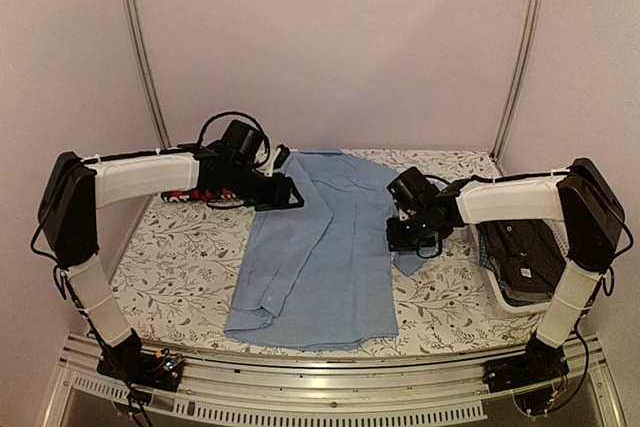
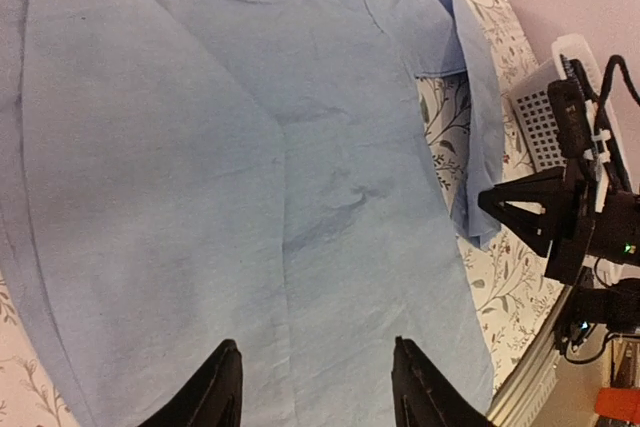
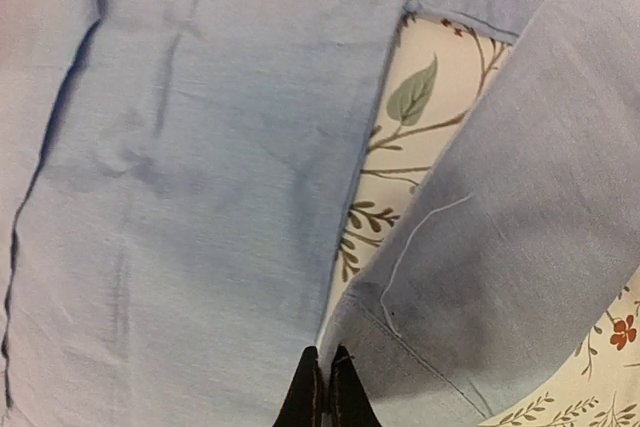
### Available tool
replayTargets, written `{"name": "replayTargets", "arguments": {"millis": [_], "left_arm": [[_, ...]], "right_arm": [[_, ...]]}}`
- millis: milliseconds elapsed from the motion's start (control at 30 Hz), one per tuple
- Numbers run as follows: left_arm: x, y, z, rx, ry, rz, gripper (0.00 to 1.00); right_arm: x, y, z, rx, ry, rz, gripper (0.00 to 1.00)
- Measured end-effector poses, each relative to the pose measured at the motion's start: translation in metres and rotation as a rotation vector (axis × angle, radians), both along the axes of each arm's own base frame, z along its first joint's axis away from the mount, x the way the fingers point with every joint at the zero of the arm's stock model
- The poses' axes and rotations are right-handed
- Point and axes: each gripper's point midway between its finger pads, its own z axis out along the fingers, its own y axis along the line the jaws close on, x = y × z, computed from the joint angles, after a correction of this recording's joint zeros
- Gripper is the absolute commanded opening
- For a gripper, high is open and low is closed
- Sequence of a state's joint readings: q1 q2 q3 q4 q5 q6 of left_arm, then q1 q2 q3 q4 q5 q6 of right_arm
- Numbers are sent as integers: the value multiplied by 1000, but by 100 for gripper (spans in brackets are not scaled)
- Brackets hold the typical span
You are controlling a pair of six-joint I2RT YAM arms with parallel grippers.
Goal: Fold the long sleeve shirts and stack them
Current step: Pick up the sleeve from the center of the board, then pass from the right arm to the left
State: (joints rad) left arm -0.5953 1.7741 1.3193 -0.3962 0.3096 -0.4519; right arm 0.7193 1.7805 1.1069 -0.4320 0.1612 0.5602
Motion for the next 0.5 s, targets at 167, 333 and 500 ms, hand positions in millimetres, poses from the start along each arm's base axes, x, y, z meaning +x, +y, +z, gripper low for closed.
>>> {"name": "replayTargets", "arguments": {"millis": [167,333,500], "left_arm": [[-20,-32,4,-51,-20,-81,52],[-44,-65,9,-104,-50,-170,58],[-52,-81,17,-142,-82,-204,62]], "right_arm": [[10,39,53,174,-52,93,0],[24,79,106,346,-113,181,0],[31,109,137,471,-133,249,0]]}}
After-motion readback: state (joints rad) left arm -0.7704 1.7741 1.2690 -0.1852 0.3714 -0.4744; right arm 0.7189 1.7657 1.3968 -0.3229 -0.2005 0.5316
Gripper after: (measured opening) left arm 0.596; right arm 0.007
